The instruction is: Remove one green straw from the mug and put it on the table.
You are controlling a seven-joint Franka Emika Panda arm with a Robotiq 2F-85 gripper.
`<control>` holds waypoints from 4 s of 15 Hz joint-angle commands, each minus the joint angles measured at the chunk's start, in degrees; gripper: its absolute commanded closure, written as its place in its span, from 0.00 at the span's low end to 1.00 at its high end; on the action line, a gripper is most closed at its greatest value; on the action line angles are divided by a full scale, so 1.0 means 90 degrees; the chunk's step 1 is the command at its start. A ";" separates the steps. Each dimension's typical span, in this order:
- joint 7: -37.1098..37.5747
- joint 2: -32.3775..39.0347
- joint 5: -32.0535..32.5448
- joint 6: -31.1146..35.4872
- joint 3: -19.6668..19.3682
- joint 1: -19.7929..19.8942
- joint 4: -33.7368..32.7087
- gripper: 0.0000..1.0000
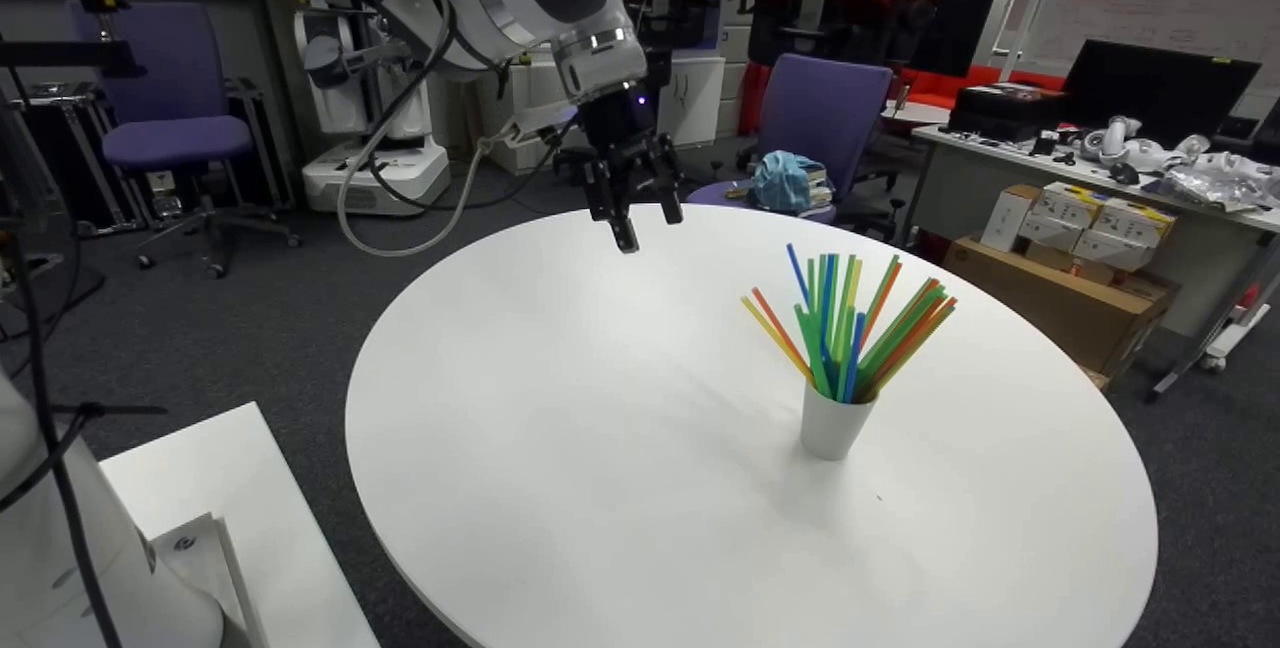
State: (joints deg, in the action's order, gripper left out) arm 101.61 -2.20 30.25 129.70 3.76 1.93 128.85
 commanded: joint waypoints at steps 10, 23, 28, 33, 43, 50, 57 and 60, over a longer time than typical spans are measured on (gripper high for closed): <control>0.3027 0.0801 -0.0035 0.0208 -0.1219 0.0455 -0.0709 0.00; 0.0928 0.1452 -0.2453 0.3208 -0.0468 0.0748 -0.0494 0.00; -0.0400 0.1404 -0.3139 0.2419 -0.1023 0.0407 -0.0658 0.00; 0.0528 0.1332 -0.1179 0.1943 -0.1886 0.0026 -0.0752 0.00; 0.0312 0.1358 -0.0939 0.1696 -0.1847 0.0055 -0.0793 0.48; 0.0366 0.1379 -0.0727 0.1688 -0.1894 0.0040 -0.0819 0.41; 0.0352 0.1377 -0.0598 0.1682 -0.1911 0.0054 -0.0819 0.54; 0.0357 0.1375 -0.0549 0.1678 -0.1934 0.0059 -0.0820 0.75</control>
State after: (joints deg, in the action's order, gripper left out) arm 104.81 11.11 23.70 147.49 -12.93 2.87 122.36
